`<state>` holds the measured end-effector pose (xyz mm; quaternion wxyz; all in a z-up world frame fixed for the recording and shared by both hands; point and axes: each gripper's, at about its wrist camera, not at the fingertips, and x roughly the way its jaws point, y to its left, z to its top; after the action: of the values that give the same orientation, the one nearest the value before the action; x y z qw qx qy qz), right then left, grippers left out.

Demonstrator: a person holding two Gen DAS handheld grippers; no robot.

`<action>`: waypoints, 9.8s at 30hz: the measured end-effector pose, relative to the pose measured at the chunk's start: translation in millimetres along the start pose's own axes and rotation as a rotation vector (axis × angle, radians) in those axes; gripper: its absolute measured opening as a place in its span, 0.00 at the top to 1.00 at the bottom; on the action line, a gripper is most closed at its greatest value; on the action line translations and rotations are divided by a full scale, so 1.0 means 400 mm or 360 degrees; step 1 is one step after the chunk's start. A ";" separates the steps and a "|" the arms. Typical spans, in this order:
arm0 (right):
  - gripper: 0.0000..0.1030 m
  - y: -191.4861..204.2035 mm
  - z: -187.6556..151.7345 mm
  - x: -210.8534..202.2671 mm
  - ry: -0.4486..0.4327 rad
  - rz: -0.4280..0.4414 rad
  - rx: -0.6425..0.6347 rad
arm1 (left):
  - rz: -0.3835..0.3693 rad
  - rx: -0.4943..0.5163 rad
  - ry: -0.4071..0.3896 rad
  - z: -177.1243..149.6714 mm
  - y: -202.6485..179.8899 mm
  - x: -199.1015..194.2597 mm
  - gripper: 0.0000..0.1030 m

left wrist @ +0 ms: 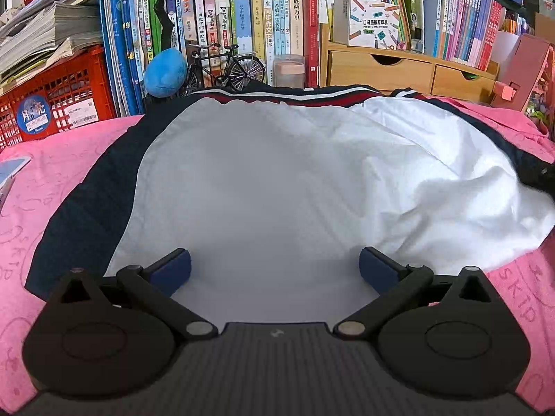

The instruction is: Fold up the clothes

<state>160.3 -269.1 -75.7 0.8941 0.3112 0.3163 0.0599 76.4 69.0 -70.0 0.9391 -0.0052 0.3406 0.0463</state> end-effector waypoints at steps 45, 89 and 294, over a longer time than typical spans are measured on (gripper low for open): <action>0.23 0.568 -0.478 -0.145 0.0030 0.0427 -0.1675 | 0.0182 -0.0515 -0.0494 0.019 0.403 -0.286 0.00; 0.47 0.495 -0.389 0.019 0.0454 0.0578 -0.1637 | 0.0266 -0.0435 -0.0369 0.010 0.277 -0.280 0.00; 0.00 0.227 -0.413 -0.313 0.0258 0.0374 -0.1488 | -0.0104 0.0011 0.0279 -0.134 0.123 -0.284 0.00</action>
<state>-30.3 -148.8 -55.8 0.8978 -0.0957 0.2869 0.3202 -49.0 106.2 -37.1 0.9067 -0.0169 0.4212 0.0138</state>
